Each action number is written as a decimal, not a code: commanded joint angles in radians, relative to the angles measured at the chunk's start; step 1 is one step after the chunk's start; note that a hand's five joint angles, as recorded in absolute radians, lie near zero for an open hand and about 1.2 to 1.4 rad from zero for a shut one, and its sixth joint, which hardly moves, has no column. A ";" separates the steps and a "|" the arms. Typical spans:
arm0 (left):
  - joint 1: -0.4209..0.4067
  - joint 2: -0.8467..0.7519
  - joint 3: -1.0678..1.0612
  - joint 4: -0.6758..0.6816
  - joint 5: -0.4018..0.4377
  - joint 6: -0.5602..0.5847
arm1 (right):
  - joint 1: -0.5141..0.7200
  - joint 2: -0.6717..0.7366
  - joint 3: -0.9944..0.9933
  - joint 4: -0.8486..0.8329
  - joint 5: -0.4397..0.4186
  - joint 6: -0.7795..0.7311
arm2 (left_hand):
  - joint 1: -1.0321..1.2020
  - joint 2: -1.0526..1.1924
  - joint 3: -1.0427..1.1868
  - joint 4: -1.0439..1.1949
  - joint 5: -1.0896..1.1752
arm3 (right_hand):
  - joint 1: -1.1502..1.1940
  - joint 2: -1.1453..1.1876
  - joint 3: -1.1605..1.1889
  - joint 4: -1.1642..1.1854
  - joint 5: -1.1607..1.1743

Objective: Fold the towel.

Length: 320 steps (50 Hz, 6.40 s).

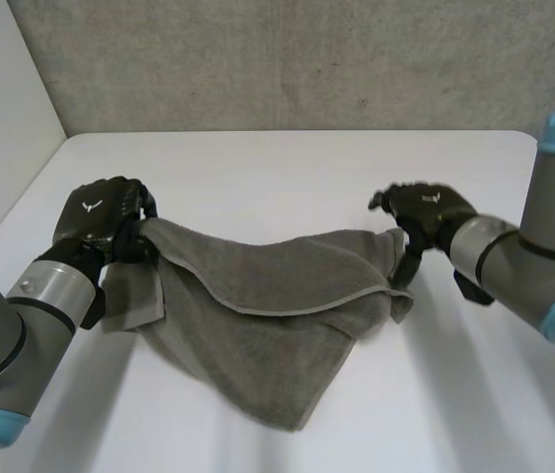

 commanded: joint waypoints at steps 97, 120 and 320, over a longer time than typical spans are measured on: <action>0.201 -0.121 -0.081 0.012 0.090 0.163 | -0.154 -0.194 0.460 -0.320 -0.241 -0.210 | -0.764 -0.799 -0.816 -0.836 -0.811 | 1.156 1.145 1.144 1.133 1.159; 0.224 0.028 -0.262 -0.015 0.079 0.203 | -0.143 -0.179 0.486 -0.352 -0.242 -0.215 | -0.932 -0.966 -0.984 -1.004 -0.978 | 1.156 1.145 1.144 1.133 1.159; 0.293 -0.382 0.362 -0.015 0.274 0.217 | -0.235 0.188 -0.206 -0.061 -0.368 -0.577 | 0.110 0.076 0.058 0.038 0.064 | 1.156 1.145 1.144 1.133 1.159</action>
